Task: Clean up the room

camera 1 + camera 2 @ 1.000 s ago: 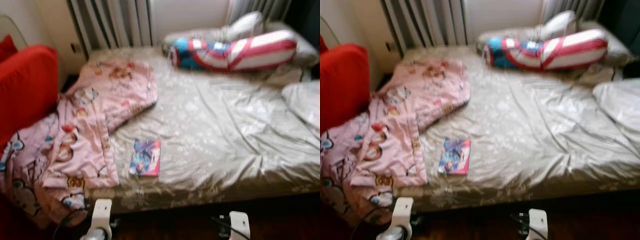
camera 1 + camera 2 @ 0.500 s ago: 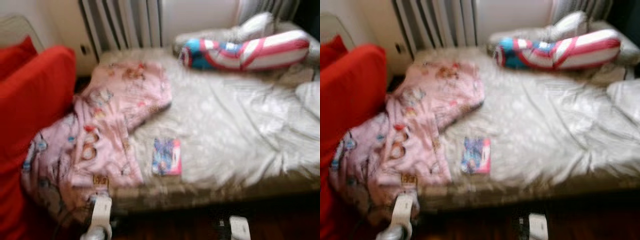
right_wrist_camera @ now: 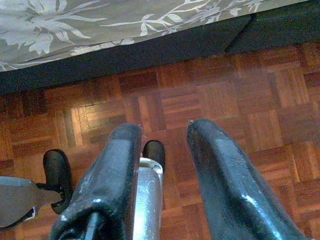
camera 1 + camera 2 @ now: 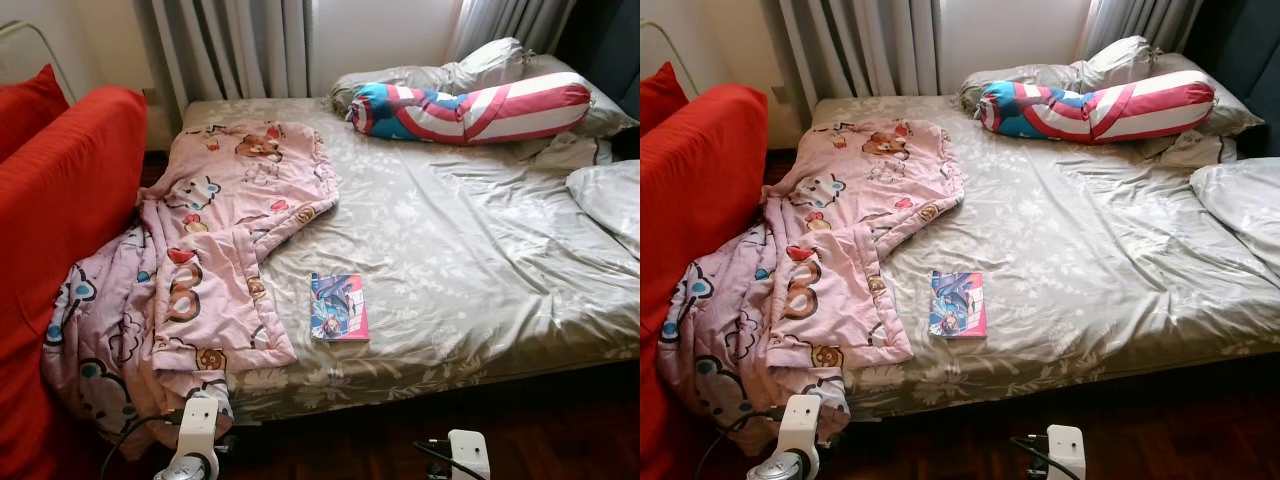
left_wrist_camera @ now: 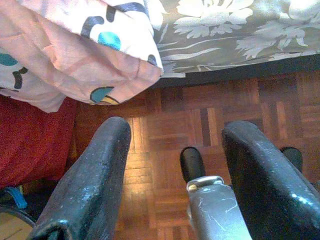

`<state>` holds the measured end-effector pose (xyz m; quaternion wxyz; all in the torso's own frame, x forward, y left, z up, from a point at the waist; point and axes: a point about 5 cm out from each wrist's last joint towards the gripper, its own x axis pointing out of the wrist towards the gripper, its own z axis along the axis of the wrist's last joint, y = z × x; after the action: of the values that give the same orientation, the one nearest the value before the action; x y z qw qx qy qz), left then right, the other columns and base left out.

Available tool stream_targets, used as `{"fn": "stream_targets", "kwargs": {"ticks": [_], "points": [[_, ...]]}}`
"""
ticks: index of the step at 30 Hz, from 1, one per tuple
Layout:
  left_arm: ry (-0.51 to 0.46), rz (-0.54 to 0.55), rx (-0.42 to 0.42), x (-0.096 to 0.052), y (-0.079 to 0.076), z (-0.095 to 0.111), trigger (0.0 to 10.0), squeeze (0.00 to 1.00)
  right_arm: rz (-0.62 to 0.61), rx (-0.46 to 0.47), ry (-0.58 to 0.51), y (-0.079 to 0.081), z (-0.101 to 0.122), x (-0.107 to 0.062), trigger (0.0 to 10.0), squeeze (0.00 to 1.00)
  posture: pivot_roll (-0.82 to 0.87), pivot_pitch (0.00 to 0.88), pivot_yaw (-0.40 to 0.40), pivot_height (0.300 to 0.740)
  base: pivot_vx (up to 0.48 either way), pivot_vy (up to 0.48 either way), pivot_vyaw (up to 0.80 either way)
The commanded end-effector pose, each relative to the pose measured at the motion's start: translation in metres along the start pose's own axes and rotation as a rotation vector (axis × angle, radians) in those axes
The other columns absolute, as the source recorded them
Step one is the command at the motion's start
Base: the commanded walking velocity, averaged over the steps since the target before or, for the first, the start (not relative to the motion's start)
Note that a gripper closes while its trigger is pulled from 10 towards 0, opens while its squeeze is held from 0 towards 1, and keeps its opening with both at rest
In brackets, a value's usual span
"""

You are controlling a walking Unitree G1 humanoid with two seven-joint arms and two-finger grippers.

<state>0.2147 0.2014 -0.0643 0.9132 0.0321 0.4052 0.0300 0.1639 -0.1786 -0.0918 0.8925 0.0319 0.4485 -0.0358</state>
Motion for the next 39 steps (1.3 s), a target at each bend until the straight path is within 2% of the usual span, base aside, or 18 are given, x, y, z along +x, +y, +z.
{"fn": "stream_targets", "kwargs": {"ticks": [1,12,18,27,34,39], "points": [[0.009,-0.007,0.000,0.000,-0.001,-0.002,10.0,0.00,-0.004,0.000,0.013,0.000,-0.001,0.000,10.0,0.00,-0.08,0.035,-0.016,0.740,0.000,0.000,0.00],[0.004,-0.001,-0.005,0.000,-0.001,-0.002,10.0,0.00,0.007,-0.064,0.038,0.000,-0.004,0.000,10.0,0.00,-0.08,0.031,-0.019,0.740,0.000,0.000,0.00],[0.007,-0.004,-0.003,0.000,-0.001,-0.002,10.0,0.00,0.005,-0.069,0.045,-0.002,-0.005,0.000,10.0,0.00,-0.08,0.035,-0.019,0.740,0.000,0.000,0.74],[0.009,-0.004,-0.003,0.000,0.000,-0.002,10.0,0.00,0.009,-0.039,0.022,-0.002,-0.002,0.000,10.0,0.00,-0.08,0.041,-0.020,0.740,0.266,0.000,0.00],[0.009,-0.004,-0.005,0.000,0.000,-0.001,10.0,0.00,0.022,-0.066,0.011,0.005,0.002,0.001,10.0,0.00,-0.08,0.043,-0.020,0.740,0.291,0.000,0.00],[0.008,-0.005,-0.006,0.000,0.000,-0.001,10.0,0.00,0.028,-0.079,0.001,0.007,0.004,0.002,10.0,0.00,-0.08,0.043,-0.019,0.740,0.328,0.000,0.69]]}}
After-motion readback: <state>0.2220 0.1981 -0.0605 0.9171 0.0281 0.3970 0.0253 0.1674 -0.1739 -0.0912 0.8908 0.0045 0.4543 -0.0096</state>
